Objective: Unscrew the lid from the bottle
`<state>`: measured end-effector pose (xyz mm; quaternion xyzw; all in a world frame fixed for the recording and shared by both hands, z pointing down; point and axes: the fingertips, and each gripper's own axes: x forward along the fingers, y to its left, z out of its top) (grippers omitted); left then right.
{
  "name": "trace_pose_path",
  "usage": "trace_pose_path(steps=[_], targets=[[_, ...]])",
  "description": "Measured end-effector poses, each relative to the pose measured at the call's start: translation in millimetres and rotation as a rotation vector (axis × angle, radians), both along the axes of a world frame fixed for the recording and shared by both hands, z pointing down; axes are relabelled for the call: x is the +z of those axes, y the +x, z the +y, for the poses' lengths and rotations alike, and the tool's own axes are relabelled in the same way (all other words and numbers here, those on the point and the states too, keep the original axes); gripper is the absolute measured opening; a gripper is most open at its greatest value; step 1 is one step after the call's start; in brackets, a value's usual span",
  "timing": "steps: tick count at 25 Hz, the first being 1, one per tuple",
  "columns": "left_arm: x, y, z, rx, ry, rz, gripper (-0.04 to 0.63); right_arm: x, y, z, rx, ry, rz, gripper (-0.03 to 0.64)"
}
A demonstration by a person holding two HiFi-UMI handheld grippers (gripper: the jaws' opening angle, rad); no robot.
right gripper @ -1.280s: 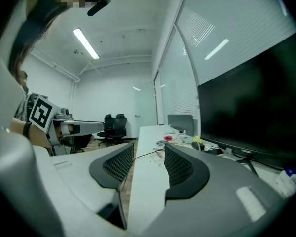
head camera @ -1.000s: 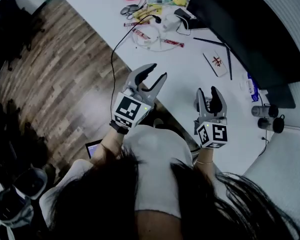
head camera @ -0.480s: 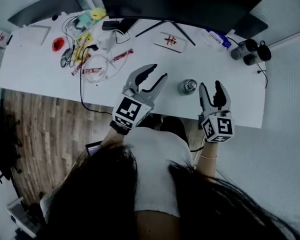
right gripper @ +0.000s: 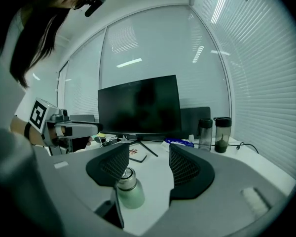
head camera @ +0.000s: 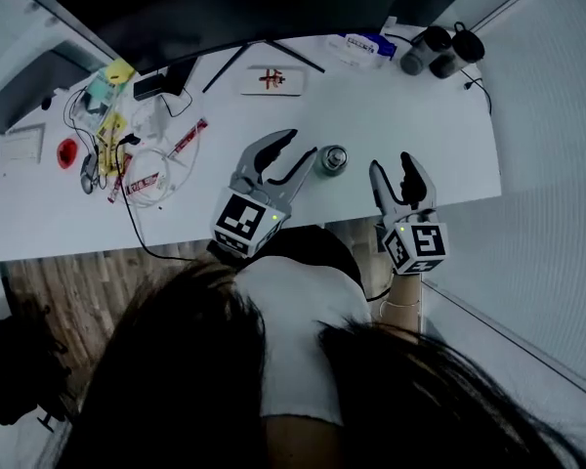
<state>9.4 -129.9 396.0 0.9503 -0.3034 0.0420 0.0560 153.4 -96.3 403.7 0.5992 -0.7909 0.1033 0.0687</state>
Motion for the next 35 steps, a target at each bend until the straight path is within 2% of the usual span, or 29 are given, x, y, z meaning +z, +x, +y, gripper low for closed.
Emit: trace_pose_path(steps=[12, 22, 29, 35], targets=[[14.6, 9.8, 11.0, -0.067, -0.032, -0.015, 0.232, 4.2, -8.7, -1.5, -0.133, -0.005, -0.026, 0.225], [47.1, 30.1, 29.3, 0.036, -0.057, -0.036, 0.263, 23.7, -16.2, -3.8, -0.181, -0.046, -0.069, 0.225], [90.8, 46.1, 39.3, 0.128, -0.102, -0.101, 0.302, 47.3, -32.3, -5.8, -0.24, -0.087, -0.093, 0.225], [128.5, 54.3, 38.2, 0.172, -0.136, -0.151, 0.344, 68.0, -50.9, -9.3, -0.31, -0.115, -0.107, 0.227]])
